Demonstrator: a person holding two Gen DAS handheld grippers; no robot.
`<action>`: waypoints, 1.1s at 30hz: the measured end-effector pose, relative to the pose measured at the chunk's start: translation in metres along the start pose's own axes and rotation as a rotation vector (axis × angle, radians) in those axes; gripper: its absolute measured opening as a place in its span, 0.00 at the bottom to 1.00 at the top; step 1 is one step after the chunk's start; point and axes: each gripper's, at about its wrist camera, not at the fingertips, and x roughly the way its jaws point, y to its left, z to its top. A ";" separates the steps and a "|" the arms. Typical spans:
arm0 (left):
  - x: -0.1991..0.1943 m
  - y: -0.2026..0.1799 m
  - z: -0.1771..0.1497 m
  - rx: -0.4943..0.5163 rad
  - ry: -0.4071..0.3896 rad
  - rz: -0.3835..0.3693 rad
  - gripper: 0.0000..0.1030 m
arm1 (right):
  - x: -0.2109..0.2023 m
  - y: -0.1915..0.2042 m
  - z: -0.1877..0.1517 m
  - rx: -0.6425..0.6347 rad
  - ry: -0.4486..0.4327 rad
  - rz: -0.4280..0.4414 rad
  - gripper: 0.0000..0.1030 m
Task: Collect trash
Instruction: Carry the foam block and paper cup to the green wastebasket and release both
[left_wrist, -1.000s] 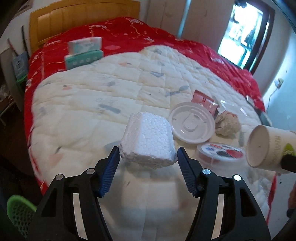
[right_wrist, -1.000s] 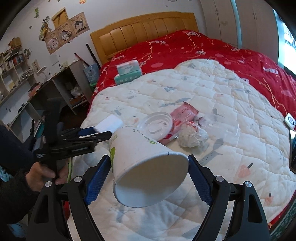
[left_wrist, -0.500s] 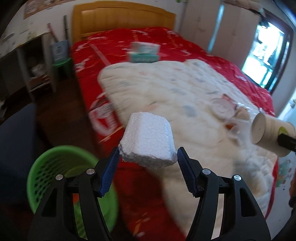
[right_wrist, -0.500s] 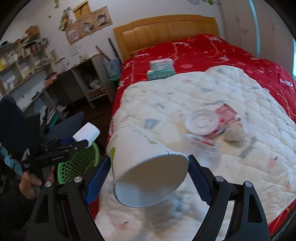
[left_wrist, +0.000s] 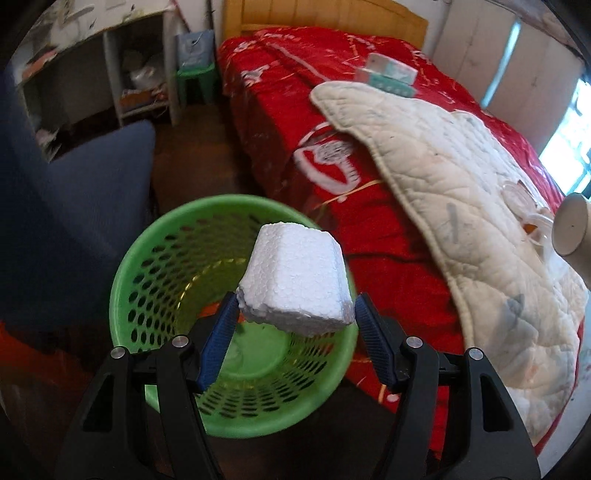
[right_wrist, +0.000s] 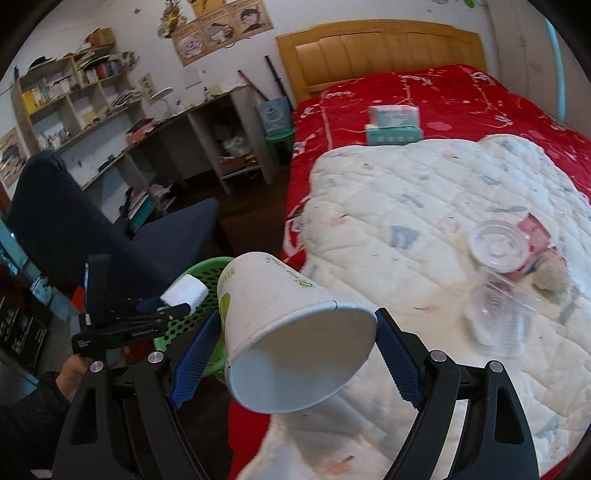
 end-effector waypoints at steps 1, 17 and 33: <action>0.001 0.002 -0.002 -0.008 0.004 0.004 0.64 | 0.002 0.001 0.001 -0.002 0.002 0.005 0.78; -0.033 0.059 -0.030 -0.143 -0.034 0.026 0.75 | 0.042 0.051 0.010 -0.056 0.051 0.097 0.78; -0.065 0.098 -0.043 -0.232 -0.091 0.068 0.75 | 0.128 0.127 0.012 -0.175 0.166 0.099 0.79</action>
